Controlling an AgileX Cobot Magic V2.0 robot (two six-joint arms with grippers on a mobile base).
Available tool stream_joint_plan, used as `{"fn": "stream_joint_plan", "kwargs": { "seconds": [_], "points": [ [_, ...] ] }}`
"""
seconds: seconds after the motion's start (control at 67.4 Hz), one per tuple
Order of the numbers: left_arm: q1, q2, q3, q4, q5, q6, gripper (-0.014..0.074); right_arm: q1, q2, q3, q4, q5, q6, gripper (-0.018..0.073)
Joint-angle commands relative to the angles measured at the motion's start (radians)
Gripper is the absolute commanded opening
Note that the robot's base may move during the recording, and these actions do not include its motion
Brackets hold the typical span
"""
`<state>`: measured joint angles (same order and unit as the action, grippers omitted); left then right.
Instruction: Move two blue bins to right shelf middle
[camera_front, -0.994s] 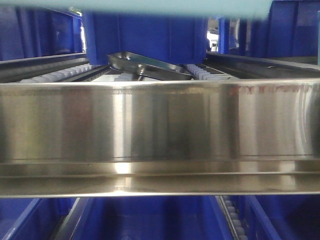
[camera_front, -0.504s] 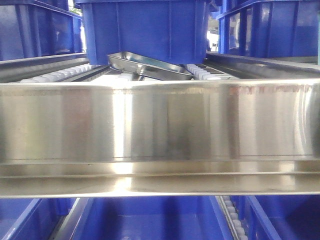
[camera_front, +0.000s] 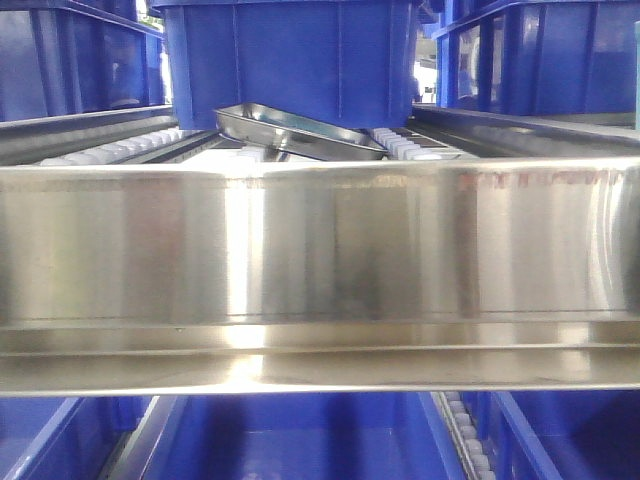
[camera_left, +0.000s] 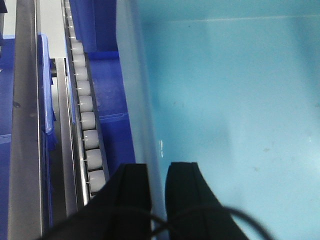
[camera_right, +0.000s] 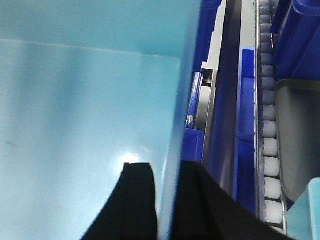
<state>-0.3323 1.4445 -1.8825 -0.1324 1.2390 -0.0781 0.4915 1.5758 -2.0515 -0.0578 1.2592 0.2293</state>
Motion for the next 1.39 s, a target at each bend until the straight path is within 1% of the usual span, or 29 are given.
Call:
{"fn": "stream_joint_plan", "kwargs": {
  "seconds": [0.0,1.38],
  "points": [
    [0.0,-0.015,-0.014,-0.042,-0.018,0.014,-0.0111,-0.005,-0.013,-0.013,-0.008,-0.038,-0.025,-0.0151],
    [0.0,-0.015,-0.014,-0.042,-0.018,0.014,-0.0111,-0.005,-0.013,-0.013,-0.008,-0.04,-0.025,-0.0151]
  ]
}}
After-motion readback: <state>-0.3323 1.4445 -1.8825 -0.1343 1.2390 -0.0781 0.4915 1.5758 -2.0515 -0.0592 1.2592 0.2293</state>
